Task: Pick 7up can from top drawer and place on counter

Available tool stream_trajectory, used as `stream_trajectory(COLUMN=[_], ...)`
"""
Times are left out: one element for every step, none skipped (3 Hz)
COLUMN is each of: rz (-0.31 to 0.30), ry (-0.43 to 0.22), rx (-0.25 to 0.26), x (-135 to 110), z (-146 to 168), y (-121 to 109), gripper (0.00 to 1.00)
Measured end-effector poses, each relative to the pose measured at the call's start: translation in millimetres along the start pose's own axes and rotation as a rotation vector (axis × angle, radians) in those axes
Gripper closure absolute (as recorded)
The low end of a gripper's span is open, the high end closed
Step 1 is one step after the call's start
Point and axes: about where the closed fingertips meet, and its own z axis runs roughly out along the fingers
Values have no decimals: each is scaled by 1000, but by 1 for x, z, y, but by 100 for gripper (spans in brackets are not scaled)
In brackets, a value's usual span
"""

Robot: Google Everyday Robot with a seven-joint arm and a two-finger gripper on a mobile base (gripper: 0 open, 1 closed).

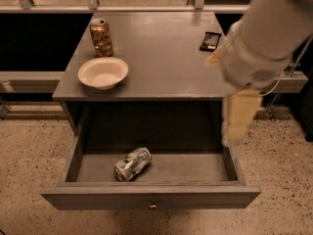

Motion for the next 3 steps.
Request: stream_trajectory(rz=[-342, -357, -391], ry=[-10, -4, -126], rx=[27, 15, 4], x=[-70, -64, -94], z=[47, 58, 78], y=[40, 43, 23], gripper=[0, 0, 0])
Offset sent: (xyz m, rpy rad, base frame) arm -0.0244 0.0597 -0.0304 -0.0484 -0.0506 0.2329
